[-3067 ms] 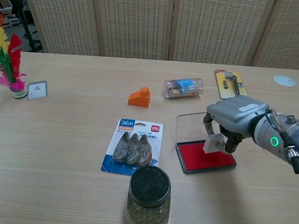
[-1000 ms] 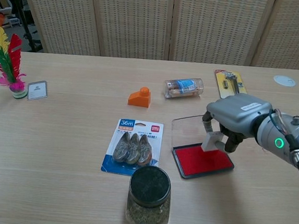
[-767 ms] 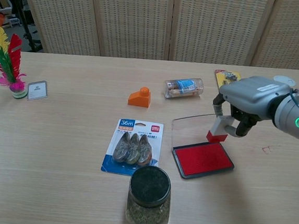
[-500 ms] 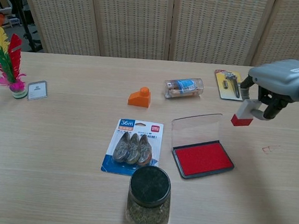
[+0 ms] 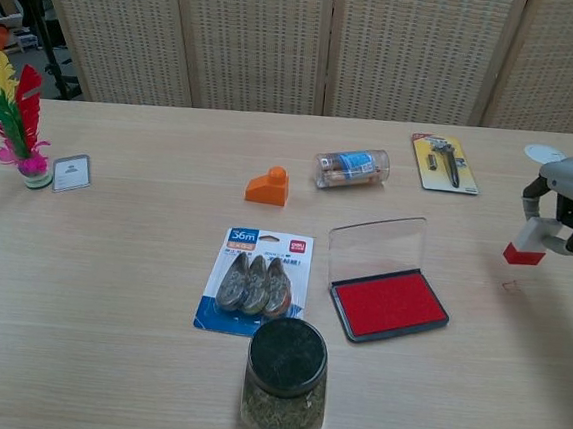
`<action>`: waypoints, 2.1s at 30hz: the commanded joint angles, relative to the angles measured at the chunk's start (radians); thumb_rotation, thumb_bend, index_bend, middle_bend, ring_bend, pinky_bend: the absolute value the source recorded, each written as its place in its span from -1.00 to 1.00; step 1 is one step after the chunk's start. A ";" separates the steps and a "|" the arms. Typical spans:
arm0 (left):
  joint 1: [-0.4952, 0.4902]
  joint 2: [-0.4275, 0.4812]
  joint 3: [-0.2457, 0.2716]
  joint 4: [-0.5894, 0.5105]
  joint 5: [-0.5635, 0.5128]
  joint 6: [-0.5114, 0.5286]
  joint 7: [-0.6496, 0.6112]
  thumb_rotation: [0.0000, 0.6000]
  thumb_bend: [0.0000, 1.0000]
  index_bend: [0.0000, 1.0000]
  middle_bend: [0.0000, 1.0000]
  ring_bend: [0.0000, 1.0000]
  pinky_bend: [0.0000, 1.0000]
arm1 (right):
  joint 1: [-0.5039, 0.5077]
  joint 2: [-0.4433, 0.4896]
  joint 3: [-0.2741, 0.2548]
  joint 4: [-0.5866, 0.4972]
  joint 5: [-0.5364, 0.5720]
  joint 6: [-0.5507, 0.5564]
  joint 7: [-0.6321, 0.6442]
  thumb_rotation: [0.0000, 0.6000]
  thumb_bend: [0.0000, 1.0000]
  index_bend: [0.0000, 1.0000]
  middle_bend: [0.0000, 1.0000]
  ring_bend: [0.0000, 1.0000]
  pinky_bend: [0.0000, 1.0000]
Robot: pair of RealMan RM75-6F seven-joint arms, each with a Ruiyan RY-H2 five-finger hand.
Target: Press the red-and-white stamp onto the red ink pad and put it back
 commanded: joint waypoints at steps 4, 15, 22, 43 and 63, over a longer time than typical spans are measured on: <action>-0.001 -0.003 -0.001 -0.003 -0.003 0.000 0.007 1.00 -0.90 -1.00 -1.00 -1.00 -1.00 | -0.028 -0.035 -0.011 0.091 -0.023 -0.047 0.067 1.00 0.09 0.05 0.83 0.95 1.00; 0.000 -0.006 0.001 -0.008 -0.002 0.001 0.019 1.00 -0.90 -1.00 -1.00 -1.00 -1.00 | -0.053 -0.078 -0.005 0.192 -0.059 -0.082 0.128 1.00 0.09 0.05 0.83 0.95 1.00; 0.000 -0.006 0.002 -0.008 -0.001 0.003 0.019 1.00 -0.90 -1.00 -1.00 -1.00 -1.00 | -0.063 -0.084 0.003 0.211 -0.076 -0.093 0.148 1.00 -0.11 0.05 0.83 0.95 1.00; 0.002 -0.005 0.003 -0.008 0.007 0.008 0.014 1.00 -0.90 -1.00 -1.00 -1.00 -1.00 | -0.075 -0.047 0.014 0.161 -0.113 -0.100 0.145 1.00 -0.27 -0.04 0.82 0.95 1.00; 0.031 0.010 0.011 -0.014 0.054 0.075 -0.023 1.00 -0.90 -1.00 -1.00 -1.00 -1.00 | -0.292 0.404 -0.016 -0.339 -0.554 0.241 0.497 1.00 -1.00 -1.00 -0.99 -1.00 -0.59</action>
